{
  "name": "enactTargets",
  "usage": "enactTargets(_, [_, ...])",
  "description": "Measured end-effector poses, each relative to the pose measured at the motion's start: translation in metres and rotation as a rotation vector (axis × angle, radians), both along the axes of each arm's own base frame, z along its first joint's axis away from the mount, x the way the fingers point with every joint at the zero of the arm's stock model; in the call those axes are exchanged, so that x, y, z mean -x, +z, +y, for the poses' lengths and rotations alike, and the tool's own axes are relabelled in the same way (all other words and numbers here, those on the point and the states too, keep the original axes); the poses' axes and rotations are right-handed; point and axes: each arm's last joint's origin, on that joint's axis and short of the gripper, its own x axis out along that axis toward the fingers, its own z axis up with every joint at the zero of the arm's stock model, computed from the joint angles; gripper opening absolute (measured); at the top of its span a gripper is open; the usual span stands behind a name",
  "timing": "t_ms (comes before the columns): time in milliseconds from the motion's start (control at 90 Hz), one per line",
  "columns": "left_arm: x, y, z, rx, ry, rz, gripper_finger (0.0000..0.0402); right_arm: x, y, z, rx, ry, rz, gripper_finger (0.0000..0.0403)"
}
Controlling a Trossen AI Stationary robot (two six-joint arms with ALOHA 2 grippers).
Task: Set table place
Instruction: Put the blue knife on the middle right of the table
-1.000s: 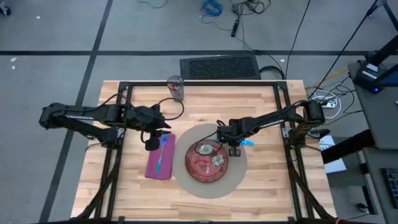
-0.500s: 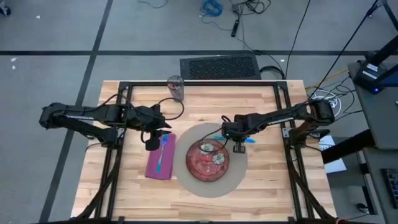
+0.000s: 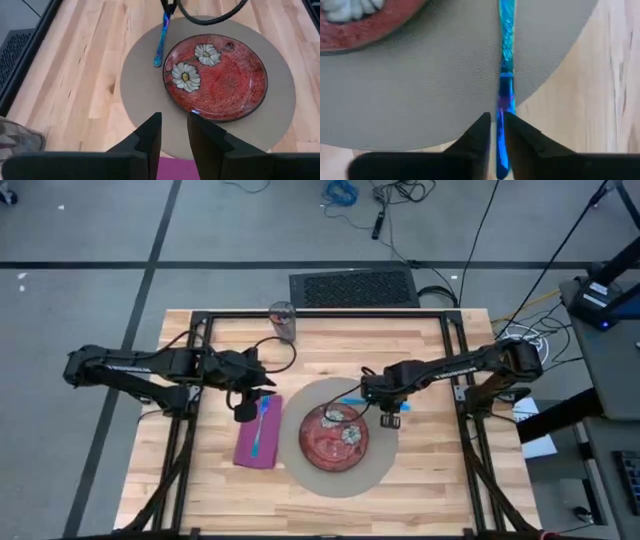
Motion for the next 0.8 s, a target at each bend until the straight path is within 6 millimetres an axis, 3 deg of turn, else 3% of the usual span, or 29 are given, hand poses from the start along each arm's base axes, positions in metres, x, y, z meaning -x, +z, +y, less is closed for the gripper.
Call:
enactTargets(111, [0.000,0.000,-0.003,0.001,-0.013,0.000,0.0080,0.005,-0.006,-0.003,0.007,-0.013,0.028,0.0116])
enactTargets(200, [0.000,0.000,-0.004,0.000,-0.021,0.000,0.0080,0.010,-0.010,-0.006,0.029,-0.034,0.054,0.0124])
enactTargets(489, [0.000,0.000,-0.004,-0.004,-0.022,0.000,0.0080,0.031,-0.035,-0.010,-0.057,-0.074,0.124,0.0010])
enactTargets(800, [0.001,-0.001,-0.004,0.017,-0.010,0.020,0.0080,0.037,-0.041,-0.022,-0.038,-0.139,0.118,0.0002])
